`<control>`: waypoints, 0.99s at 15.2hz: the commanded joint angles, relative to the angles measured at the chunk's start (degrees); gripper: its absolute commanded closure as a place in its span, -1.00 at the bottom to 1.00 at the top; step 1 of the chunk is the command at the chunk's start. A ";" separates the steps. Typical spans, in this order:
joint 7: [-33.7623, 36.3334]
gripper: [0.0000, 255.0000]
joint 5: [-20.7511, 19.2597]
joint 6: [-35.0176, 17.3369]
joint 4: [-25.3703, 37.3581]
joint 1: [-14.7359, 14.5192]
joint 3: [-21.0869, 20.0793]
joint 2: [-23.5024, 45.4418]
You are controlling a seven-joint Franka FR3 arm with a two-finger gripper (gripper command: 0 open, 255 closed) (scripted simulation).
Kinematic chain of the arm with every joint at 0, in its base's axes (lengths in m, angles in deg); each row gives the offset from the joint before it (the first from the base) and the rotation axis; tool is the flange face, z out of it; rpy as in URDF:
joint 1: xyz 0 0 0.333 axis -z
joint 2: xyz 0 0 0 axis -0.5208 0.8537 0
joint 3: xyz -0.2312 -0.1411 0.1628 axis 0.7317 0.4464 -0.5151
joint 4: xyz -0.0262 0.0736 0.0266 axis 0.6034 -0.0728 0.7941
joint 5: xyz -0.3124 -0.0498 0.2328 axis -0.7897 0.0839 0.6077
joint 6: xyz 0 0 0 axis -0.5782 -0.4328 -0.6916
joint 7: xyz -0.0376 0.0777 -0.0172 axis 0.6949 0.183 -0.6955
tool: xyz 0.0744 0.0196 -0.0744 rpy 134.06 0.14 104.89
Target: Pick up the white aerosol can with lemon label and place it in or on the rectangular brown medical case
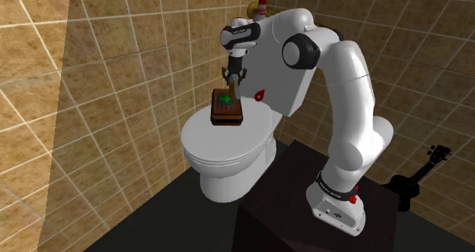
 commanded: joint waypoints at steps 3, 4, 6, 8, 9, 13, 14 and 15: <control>1.96 1.00 0.17 2.04 7.98 -0.84 -0.60 5.75; 1.90 1.00 0.20 1.39 7.50 -0.86 -0.62 5.92; 1.78 1.00 0.27 0.15 6.70 -0.88 -0.65 6.36; 1.67 1.00 0.34 -1.06 5.97 -0.89 -0.69 6.85; 1.61 1.00 0.38 -1.63 5.69 -0.90 -0.72 7.14; 1.39 1.00 0.53 -3.92 4.53 -0.91 -0.81 8.29; 1.33 1.00 0.57 -4.47 4.30 -0.90 -0.83 8.61; 1.29 1.00 0.61 -4.90 4.14 -0.90 -0.85 8.88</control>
